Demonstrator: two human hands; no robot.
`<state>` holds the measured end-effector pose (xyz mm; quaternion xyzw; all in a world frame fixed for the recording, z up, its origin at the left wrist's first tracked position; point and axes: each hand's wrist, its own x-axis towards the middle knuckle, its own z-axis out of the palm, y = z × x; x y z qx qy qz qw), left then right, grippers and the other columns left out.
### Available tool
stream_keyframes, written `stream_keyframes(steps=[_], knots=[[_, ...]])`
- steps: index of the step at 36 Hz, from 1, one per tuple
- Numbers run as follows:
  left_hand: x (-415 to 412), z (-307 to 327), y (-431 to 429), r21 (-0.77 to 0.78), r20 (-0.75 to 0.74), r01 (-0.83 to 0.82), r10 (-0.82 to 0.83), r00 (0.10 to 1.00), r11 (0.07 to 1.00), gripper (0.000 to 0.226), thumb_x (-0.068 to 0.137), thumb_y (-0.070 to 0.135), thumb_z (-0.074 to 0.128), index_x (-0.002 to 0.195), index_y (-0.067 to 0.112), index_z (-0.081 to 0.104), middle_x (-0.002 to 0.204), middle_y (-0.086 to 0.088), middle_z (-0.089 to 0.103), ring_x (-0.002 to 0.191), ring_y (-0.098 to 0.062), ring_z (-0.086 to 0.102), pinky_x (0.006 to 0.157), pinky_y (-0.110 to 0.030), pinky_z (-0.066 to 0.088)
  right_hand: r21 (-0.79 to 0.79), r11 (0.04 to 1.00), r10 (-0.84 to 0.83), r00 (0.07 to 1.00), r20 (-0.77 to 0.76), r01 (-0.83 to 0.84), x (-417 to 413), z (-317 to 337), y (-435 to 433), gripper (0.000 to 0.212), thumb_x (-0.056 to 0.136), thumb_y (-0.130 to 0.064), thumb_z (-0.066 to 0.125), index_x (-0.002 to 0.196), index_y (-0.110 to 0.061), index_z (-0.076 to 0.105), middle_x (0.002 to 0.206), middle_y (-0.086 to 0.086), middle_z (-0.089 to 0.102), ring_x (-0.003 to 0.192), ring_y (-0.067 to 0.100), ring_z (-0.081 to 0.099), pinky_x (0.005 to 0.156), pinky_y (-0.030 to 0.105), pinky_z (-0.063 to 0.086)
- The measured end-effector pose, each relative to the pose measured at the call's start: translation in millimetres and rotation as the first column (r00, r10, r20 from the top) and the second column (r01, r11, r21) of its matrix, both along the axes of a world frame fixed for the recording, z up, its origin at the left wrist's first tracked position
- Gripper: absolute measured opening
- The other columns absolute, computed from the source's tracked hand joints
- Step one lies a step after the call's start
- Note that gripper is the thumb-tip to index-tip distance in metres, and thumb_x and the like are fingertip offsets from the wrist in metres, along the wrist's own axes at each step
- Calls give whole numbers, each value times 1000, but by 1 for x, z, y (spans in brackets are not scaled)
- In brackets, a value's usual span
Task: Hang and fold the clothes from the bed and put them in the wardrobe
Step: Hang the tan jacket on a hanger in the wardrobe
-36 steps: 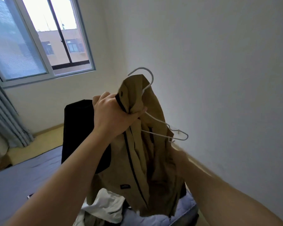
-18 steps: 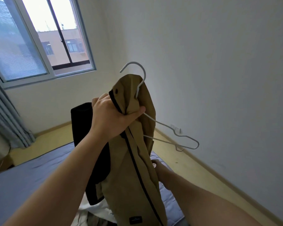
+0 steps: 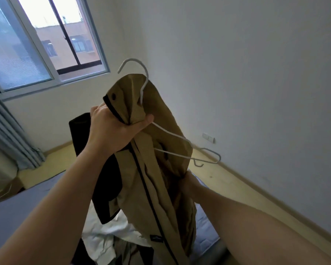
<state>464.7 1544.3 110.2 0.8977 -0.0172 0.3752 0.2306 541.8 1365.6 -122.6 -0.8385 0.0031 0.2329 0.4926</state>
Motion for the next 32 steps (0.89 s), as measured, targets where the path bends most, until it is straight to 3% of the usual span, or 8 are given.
stream_keyframes(steps=[4,6,9,11,15,19,25,32], knots=[[5,-4,27,-29,14,-70,70,997,997,52,72,74,67,85,24,72,88,8,69,98,-21,63,101,-41,42,-18,1000,-6,996,89,8,14,10,-22,71,95,-42,64,145,-4,33,128,11,57,97,15,58,68,16,45],[11,-4,40,-20,4,-133,134,991,991,48,74,73,68,85,26,71,92,1,71,101,-25,60,96,-32,31,-64,997,56,989,136,-48,24,23,-32,84,81,-57,74,138,-3,45,118,7,60,97,17,61,68,22,48],[21,-4,52,-4,-26,-184,183,983,983,54,74,76,65,83,23,71,90,-3,71,99,-30,60,94,-36,31,-101,982,169,982,79,-161,41,58,-52,81,63,-65,84,126,-20,62,114,1,69,99,19,68,84,34,58],[30,-5,54,6,-48,-194,194,980,981,60,72,80,60,82,21,72,85,-3,70,95,-30,61,96,-40,35,-43,978,201,979,-30,-202,49,88,-68,79,53,-68,88,116,-27,66,104,-3,74,88,16,73,71,29,61],[49,-16,49,16,-154,-184,184,971,983,67,68,89,48,73,26,69,73,3,64,81,-26,59,90,-44,43,44,999,-1,1000,2,1,72,135,-104,67,61,-44,94,113,-12,67,102,8,75,91,29,73,77,42,63],[68,-36,31,-107,-296,-79,44,954,991,58,70,84,61,76,27,71,77,2,68,78,-23,62,85,-47,52,148,977,-169,981,90,155,79,172,-130,42,76,-20,85,112,-5,70,99,13,76,90,34,74,86,53,59],[96,-50,-22,-102,-254,-11,-16,967,995,61,73,84,55,60,25,65,62,5,62,69,-21,59,85,-46,48,-73,980,-151,926,345,187,65,215,-148,24,74,-28,81,94,-18,72,88,1,74,79,19,72,63,29,55],[119,-51,-107,-70,-193,55,-68,979,996,69,72,90,42,52,26,55,54,8,53,58,-19,51,74,-37,36,-142,945,-205,874,440,293,40,240,-167,33,72,-33,78,98,-16,67,93,3,70,83,21,68,72,35,59]])
